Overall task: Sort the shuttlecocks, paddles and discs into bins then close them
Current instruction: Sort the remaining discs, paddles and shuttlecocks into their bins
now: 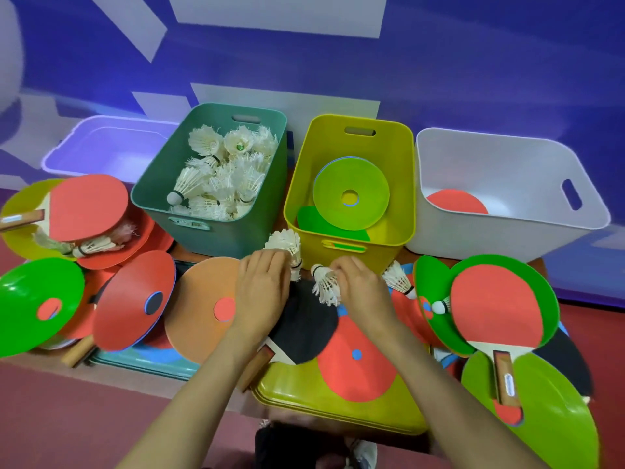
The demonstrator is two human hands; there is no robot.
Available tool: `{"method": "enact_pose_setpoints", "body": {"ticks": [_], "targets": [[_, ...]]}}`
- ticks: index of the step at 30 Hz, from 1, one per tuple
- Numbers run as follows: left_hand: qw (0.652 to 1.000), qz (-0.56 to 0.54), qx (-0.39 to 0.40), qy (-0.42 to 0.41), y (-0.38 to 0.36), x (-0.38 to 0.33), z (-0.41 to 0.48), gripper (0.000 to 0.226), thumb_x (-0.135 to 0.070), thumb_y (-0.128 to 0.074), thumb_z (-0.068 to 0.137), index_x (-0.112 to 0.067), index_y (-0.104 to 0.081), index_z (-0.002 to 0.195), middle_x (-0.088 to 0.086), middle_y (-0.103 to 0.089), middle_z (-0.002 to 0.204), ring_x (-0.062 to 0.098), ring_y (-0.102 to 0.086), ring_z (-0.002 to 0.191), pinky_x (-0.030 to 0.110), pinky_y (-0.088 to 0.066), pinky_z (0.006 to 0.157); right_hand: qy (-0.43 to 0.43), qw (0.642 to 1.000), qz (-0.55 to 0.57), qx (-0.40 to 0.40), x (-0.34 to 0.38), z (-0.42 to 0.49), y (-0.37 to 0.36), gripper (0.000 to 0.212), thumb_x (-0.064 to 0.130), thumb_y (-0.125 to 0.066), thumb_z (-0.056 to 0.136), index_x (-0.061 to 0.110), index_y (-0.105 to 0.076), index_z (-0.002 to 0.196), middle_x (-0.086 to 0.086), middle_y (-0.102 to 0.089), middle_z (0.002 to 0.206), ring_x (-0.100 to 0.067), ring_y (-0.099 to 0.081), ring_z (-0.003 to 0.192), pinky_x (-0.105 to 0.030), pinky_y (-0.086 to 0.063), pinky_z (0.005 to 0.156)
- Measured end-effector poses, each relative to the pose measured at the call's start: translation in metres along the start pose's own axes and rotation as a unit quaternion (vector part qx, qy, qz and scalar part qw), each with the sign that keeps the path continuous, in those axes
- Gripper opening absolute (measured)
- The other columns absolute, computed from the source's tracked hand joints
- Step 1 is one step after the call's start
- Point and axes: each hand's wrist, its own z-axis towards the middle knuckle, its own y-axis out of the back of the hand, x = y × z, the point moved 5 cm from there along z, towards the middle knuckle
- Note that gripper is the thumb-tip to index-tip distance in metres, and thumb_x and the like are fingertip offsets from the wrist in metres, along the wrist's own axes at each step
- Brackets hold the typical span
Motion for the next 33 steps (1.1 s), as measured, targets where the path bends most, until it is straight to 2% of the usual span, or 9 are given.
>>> {"method": "enact_pose_setpoints", "body": {"ticks": [4,7,11,15,20,23,25,30,33], "targets": [[0.996,-0.046,-0.044,0.060,0.030,-0.009,-0.006,0.007,-0.016,-0.048,0.093,-0.015,-0.055,0.093,0.004,-0.062,0.085,0.023,-0.053,0.085,0.031,-0.036,0.078,0.029,0.994,0.101,-0.028,0.020,0.004,0.039,0.027,0.029,-0.035,0.091,0.015,-0.058,0.094,-0.002,-0.064,0.091,-0.029,-0.065,0.077,-0.044,-0.052,0.066],[0.990,-0.050,-0.096,0.085,0.059,-0.006,0.001,0.012,-0.016,-0.052,0.093,-0.009,-0.061,0.094,0.005,-0.064,0.088,0.023,-0.056,0.086,0.030,-0.036,0.082,0.049,0.986,0.149,-0.051,0.042,0.016,0.059,0.015,0.017,-0.044,0.092,0.013,-0.059,0.094,-0.002,-0.063,0.092,-0.024,-0.065,0.081,-0.045,-0.052,0.069],[0.983,-0.063,-0.138,0.106,0.083,0.022,0.026,0.015,-0.018,-0.050,0.092,-0.010,-0.063,0.094,0.005,-0.065,0.089,0.028,-0.057,0.085,0.033,-0.035,0.081,0.059,0.982,0.168,-0.070,0.070,0.046,0.061,0.010,0.008,-0.049,0.092,0.011,-0.059,0.094,-0.001,-0.063,0.092,-0.020,-0.064,0.084,-0.044,-0.052,0.075],[0.983,-0.046,-0.139,0.110,0.100,0.076,0.052,0.022,-0.022,-0.044,0.092,-0.011,-0.063,0.092,0.004,-0.066,0.087,0.027,-0.057,0.083,0.034,-0.035,0.078,0.070,0.982,0.155,-0.078,0.100,0.090,0.038,0.010,0.007,-0.049,0.092,0.009,-0.059,0.094,-0.002,-0.063,0.092,-0.021,-0.063,0.084,-0.045,-0.051,0.075],[0.994,0.020,-0.062,0.090,0.100,0.154,0.087,0.019,-0.020,-0.044,0.087,-0.013,-0.061,0.081,0.004,-0.063,0.070,0.029,-0.057,0.070,0.033,-0.030,0.070,0.054,0.993,0.087,-0.054,0.136,0.156,-0.006,0.009,0.003,-0.051,0.089,0.007,-0.057,0.092,-0.009,-0.063,0.090,-0.028,-0.059,0.082,-0.042,-0.048,0.071],[0.996,0.043,0.050,0.067,0.077,0.188,0.113,0.007,-0.013,-0.051,0.081,-0.014,-0.058,0.080,0.007,-0.061,0.064,0.033,-0.058,0.065,0.036,-0.041,0.061,0.019,0.999,0.013,0.024,0.144,0.190,-0.035,0.011,0.002,-0.050,0.086,0.009,-0.057,0.091,-0.012,-0.064,0.091,-0.033,-0.059,0.083,-0.042,-0.046,0.071],[0.991,0.043,0.123,0.043,0.060,0.197,0.124,0.007,-0.011,-0.053,0.085,-0.015,-0.059,0.085,0.007,-0.063,0.069,0.033,-0.058,0.070,0.038,-0.044,0.061,-0.002,0.996,-0.009,0.091,0.146,0.202,-0.053,0.013,0.002,-0.049,0.087,0.011,-0.057,0.091,-0.011,-0.065,0.091,-0.031,-0.059,0.084,-0.039,-0.046,0.071],[0.990,0.016,0.136,0.009,0.045,0.206,0.142,0.008,-0.014,-0.051,0.091,-0.013,-0.059,0.091,0.010,-0.063,0.080,0.032,-0.056,0.079,0.037,-0.040,0.063,-0.028,0.972,-0.109,0.208,0.146,0.212,-0.096,0.026,-0.004,-0.043,0.083,0.019,-0.053,0.090,-0.009,-0.062,0.091,-0.029,-0.059,0.081,-0.034,-0.045,0.064],[0.983,0.034,0.179,0.012,0.037,0.214,0.147,0.006,-0.011,-0.048,0.090,-0.013,-0.054,0.090,0.011,-0.062,0.083,0.033,-0.055,0.081,0.036,-0.038,0.061,-0.051,0.957,-0.109,0.264,0.142,0.213,-0.116,0.029,-0.007,-0.041,0.082,0.015,-0.056,0.094,-0.013,-0.060,0.098,-0.029,-0.058,0.083,-0.033,-0.048,0.067]]}}
